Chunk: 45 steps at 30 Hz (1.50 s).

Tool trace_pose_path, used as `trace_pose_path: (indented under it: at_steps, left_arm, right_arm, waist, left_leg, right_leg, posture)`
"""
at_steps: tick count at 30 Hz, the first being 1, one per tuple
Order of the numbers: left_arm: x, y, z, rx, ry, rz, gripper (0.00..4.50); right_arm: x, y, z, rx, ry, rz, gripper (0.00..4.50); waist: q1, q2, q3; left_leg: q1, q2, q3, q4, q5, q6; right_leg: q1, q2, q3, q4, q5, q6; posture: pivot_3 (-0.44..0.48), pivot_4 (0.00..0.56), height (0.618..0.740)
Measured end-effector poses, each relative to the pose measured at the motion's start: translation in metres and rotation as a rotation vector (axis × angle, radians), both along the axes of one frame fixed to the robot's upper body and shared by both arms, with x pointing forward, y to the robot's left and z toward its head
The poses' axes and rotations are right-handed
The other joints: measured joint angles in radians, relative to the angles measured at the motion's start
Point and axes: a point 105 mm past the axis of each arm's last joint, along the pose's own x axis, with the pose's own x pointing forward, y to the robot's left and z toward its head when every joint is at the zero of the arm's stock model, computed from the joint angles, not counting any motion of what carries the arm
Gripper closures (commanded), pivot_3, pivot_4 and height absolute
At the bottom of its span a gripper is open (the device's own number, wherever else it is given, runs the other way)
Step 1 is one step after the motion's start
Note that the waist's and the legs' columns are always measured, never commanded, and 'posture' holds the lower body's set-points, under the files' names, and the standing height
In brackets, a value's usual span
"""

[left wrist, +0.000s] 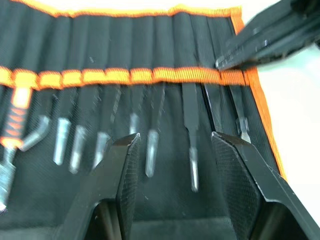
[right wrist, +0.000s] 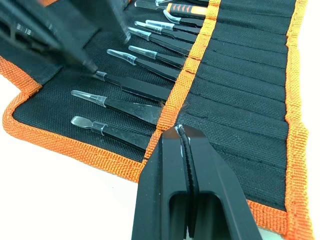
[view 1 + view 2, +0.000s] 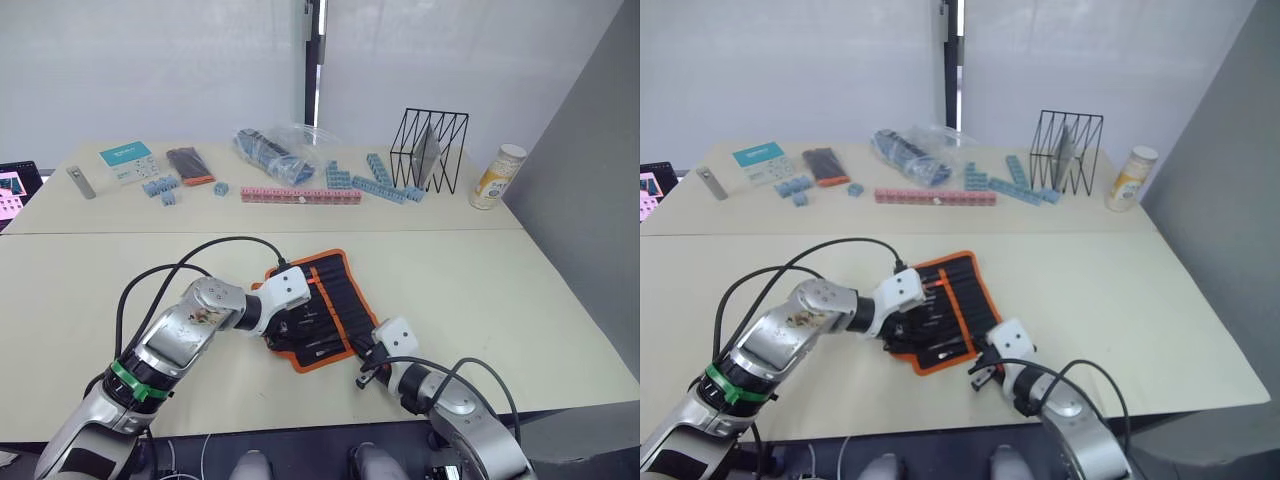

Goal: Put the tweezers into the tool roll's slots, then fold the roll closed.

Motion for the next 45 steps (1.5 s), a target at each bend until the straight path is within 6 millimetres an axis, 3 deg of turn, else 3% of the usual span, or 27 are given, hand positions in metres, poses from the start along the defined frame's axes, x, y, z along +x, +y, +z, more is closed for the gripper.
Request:
trace_pose_path:
  at_steps: [10,18,23,26,30,33,37,40,45]
  left_arm:
    - [-0.004,0.008,-0.002,-0.002,0.009,0.013,2.07]
    - [-0.011,0.050,0.018,-0.167,-0.063,0.117,2.07]
    - [-0.022,0.081,0.019,-0.219,-0.045,0.199,2.07]
    - [-0.028,0.091,0.028,-0.280,-0.067,0.220,1.35]
    - [-0.035,0.110,0.035,-0.305,-0.112,0.244,0.04]
    - [-0.038,0.119,0.037,-0.335,-0.123,0.250,0.04]
    - [-0.038,0.127,0.044,-0.371,-0.147,0.264,0.00]
    - [-0.040,0.132,0.043,-0.375,-0.164,0.268,0.00]
    - [-0.048,0.154,0.035,-0.376,-0.165,0.337,0.00]
  right_arm:
    - [0.000,0.001,0.000,0.003,0.001,-0.001,4.50]
    - [-0.001,0.002,-0.001,0.005,0.003,0.001,4.50]
    - [-0.001,0.000,-0.001,-0.003,0.004,0.002,4.50]
    - [-0.002,-0.002,0.000,-0.017,0.000,0.006,4.50]
    - [-0.013,-0.010,0.009,-0.036,-0.002,-0.002,4.50]
    - [-0.024,-0.012,0.017,-0.010,0.000,-0.016,4.50]
    - [-0.029,-0.013,0.051,0.034,-0.104,-0.019,3.32]
    - [-0.027,-0.027,0.076,0.065,-0.191,-0.076,2.32]
    - [-0.021,-0.067,0.082,0.038,-0.222,-0.241,0.56]
  waist:
    - [-0.005,0.001,0.001]
    - [-0.007,0.001,0.001]
    - [-0.004,0.001,0.001]
    - [-0.001,0.001,0.001]
    - [0.011,0.003,0.003]
    - [0.021,0.005,0.007]
    - [0.021,0.012,0.014]
    - [0.019,0.011,0.014]
    - [0.017,0.011,0.015]
  left_leg:
    - [0.000,0.000,0.000,0.000,0.000,0.000]
    - [0.001,0.000,0.000,-0.001,0.000,0.000]
    - [0.002,0.001,0.000,-0.001,0.000,0.000]
    - [0.001,0.001,0.001,0.000,0.000,0.000]
    - [-0.003,0.001,0.001,-0.001,0.000,0.000]
    - [-0.007,0.000,0.001,-0.002,0.000,-0.001]
    - [-0.018,0.000,0.001,0.001,0.000,0.000]
    - [-0.017,0.000,0.000,0.000,0.000,0.000]
    - [-0.017,0.000,0.000,0.000,-0.001,0.000]
  right_leg:
    - [0.000,0.000,0.000,0.000,0.000,0.000]
    - [0.000,0.000,0.000,0.000,0.000,0.000]
    - [-0.002,0.000,0.000,0.000,0.000,0.000]
    - [-0.003,-0.001,0.000,-0.001,0.000,0.000]
    - [-0.004,-0.001,0.000,0.000,0.000,0.000]
    - [-0.007,0.000,0.000,0.001,0.000,0.000]
    - [-0.016,0.000,0.000,0.003,0.003,0.002]
    - [-0.017,0.000,0.000,0.006,0.005,0.001]
    - [-0.020,0.001,0.000,0.013,0.004,0.000]
  posture:
    - [0.000,0.150,0.717]
    - [0.000,0.150,0.717]
    - [0.000,0.150,0.717]
    - [0.000,0.150,0.717]
    - [0.000,0.150,0.717]
    - [0.000,0.150,0.717]
    - [0.000,0.150,0.717]
    - [0.000,0.150,0.717]
    - [0.000,0.150,0.717]
